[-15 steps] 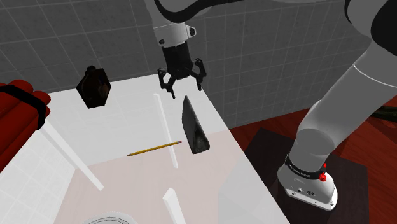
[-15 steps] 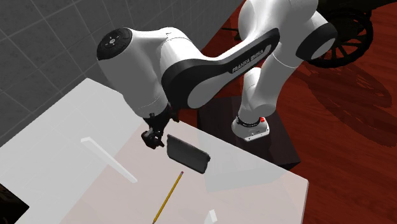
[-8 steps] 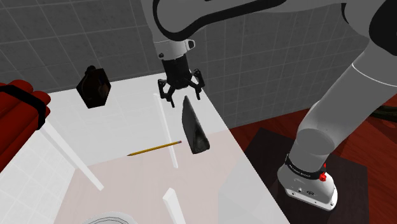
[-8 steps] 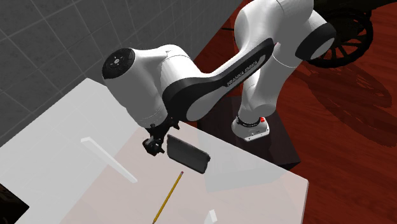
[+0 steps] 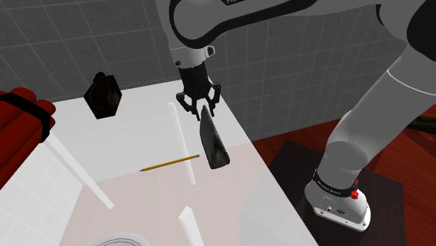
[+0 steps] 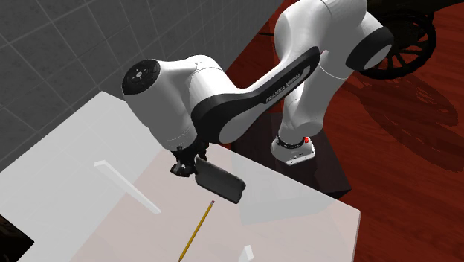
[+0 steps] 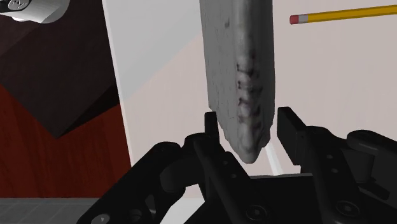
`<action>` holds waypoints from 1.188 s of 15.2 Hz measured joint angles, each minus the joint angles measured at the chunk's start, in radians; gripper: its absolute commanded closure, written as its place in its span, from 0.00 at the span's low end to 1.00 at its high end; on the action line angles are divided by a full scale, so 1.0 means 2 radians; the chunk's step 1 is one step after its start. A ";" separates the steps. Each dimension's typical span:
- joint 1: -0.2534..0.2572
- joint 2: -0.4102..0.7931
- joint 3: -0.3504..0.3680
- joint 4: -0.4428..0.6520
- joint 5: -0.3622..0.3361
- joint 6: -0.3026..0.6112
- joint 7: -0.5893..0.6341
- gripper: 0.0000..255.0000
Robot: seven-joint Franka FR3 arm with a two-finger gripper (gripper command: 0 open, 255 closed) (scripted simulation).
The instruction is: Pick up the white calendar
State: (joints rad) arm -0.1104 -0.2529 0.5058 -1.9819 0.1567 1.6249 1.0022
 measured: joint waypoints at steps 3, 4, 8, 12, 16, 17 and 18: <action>0.000 0.000 0.000 0.000 0.000 0.001 0.000 1.00; 0.000 0.001 0.000 0.000 0.000 0.000 0.000 1.00; -0.001 0.003 -0.001 0.023 -0.002 -0.022 0.001 1.00; -0.002 0.006 -0.002 0.051 -0.004 -0.047 0.004 1.00; -0.003 0.010 -0.002 0.082 -0.005 -0.074 0.008 1.00; -0.003 0.013 -0.002 0.091 -0.006 -0.081 0.009 1.00; -0.003 0.015 -0.002 0.100 -0.007 -0.088 0.010 1.00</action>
State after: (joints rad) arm -0.1169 -0.2222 0.5019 -1.7811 0.1420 1.4495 1.0223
